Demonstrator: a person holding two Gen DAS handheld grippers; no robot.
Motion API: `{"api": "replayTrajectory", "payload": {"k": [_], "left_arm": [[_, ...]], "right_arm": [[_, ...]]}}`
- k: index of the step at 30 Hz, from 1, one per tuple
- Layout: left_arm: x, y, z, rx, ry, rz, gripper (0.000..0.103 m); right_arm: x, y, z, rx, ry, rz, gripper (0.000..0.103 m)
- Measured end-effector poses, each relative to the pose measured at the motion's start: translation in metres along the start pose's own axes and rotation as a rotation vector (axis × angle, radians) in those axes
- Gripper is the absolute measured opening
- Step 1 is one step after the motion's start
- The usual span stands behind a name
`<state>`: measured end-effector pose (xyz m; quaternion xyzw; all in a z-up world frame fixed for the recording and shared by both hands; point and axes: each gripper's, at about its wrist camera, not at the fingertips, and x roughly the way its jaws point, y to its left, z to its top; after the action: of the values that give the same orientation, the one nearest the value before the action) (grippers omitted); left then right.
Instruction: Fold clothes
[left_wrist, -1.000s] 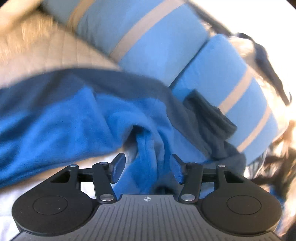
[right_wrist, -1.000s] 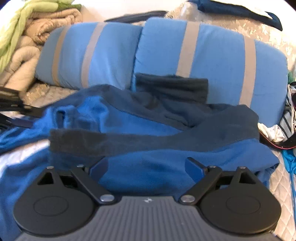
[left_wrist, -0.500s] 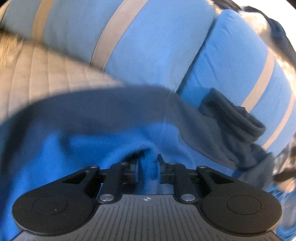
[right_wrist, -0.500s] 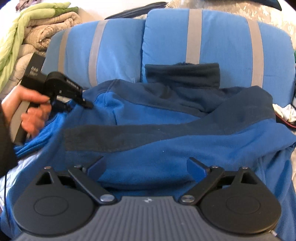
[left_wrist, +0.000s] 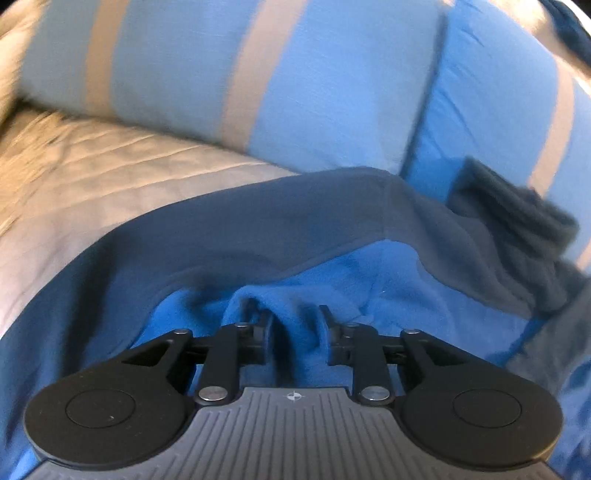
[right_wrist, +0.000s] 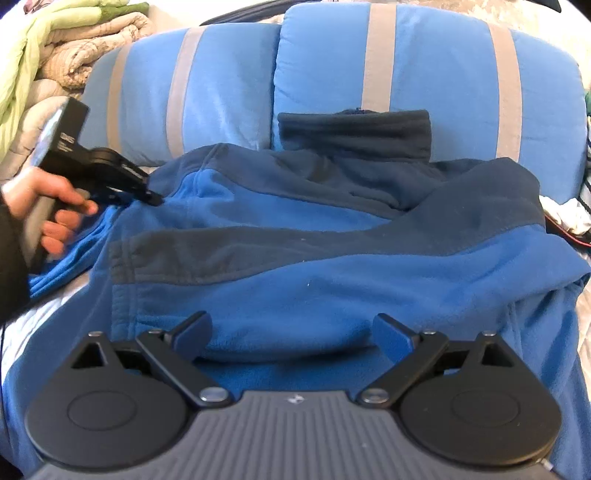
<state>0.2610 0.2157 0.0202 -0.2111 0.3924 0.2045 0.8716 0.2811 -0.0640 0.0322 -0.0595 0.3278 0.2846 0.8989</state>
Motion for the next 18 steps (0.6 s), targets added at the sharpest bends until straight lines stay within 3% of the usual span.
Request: {"api": "replayTrajectory", "payload": {"k": [2,3,4,7,11,13,18], "left_arm": [[-0.029,0.0,-0.009,-0.053,-0.047,0.061,0.046],[-0.044,-0.002,-0.017,-0.061,-0.082,0.083,0.05],[-0.056,-0.003,-0.026,-0.07,-0.112,0.068,0.055],[-0.082,-0.001,-0.063,-0.155,-0.149,-0.082,0.056],[-0.094,0.005,-0.09,-0.265,-0.093,-0.296,0.056],[-0.087,0.007,-0.095,-0.276,-0.023,-0.394,0.058],[-0.051,0.018,-0.101,-0.361,0.155,-0.437,0.058]], "right_arm": [[-0.001,0.002,0.003,0.002,-0.004,-0.011,0.098],[-0.003,0.003,0.005,0.01,-0.007,-0.012,0.098],[-0.006,0.003,0.006,0.016,-0.012,-0.013,0.098],[-0.016,0.004,0.008,0.017,-0.032,-0.021,0.098],[-0.027,0.007,0.01,0.008,-0.048,-0.034,0.099],[-0.036,0.006,0.011,0.015,-0.059,-0.032,0.099],[-0.056,0.003,0.01,0.017,-0.083,-0.059,0.099]]}}
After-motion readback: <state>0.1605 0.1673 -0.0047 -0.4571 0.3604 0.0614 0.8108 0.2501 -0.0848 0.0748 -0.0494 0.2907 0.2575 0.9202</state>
